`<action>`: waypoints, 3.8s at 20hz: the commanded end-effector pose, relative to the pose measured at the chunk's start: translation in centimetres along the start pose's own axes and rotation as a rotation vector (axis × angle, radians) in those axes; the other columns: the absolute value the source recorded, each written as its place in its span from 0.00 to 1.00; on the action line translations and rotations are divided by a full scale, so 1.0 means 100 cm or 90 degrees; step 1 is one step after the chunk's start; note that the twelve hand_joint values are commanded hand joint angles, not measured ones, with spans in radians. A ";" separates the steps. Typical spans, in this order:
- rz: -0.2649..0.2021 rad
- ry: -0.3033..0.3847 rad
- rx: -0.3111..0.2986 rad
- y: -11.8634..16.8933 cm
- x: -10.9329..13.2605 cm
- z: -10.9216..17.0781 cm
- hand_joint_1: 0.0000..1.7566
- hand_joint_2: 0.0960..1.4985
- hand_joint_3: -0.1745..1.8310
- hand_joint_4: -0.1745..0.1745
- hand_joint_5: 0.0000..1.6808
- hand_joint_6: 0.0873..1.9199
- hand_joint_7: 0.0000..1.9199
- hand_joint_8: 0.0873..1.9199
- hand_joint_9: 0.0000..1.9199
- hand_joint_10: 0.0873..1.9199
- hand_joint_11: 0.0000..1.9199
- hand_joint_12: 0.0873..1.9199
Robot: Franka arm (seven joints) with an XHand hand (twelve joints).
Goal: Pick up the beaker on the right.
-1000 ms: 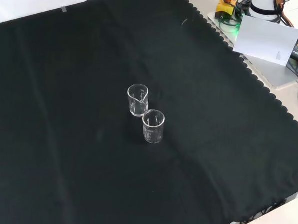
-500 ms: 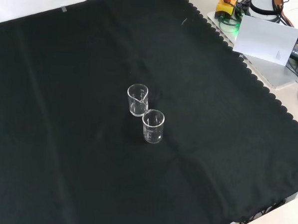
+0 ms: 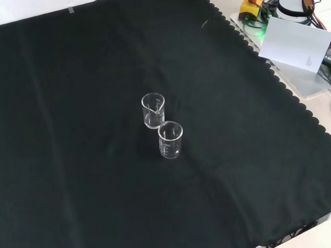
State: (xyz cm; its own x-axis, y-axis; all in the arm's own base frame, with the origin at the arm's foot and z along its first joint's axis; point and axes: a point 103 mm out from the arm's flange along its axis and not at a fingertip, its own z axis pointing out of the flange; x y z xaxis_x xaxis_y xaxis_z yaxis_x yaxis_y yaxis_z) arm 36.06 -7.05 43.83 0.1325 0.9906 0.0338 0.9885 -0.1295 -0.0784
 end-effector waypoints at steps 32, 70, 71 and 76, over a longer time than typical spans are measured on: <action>-0.189 0.196 0.142 0.122 0.057 0.230 0.40 0.35 0.40 0.51 0.17 0.00 0.11 0.25 0.16 0.31 0.00 0.57; -0.297 0.317 0.196 0.149 0.085 0.329 0.44 0.28 0.42 0.54 0.10 0.00 0.05 0.19 0.08 0.28 0.00 0.44; -0.298 0.321 0.196 0.150 0.084 0.331 0.44 0.28 0.42 0.54 0.10 0.00 0.05 0.19 0.09 0.28 0.00 0.44; -0.303 0.330 0.180 0.150 0.085 0.336 0.44 0.28 0.43 0.53 0.10 0.00 0.06 0.20 0.09 0.28 0.00 0.45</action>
State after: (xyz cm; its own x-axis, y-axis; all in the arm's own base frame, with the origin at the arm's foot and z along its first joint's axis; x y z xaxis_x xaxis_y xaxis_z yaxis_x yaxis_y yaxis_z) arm 49.52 0.64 9.82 -0.2076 0.7910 0.5756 0.8968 0.3889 -0.2111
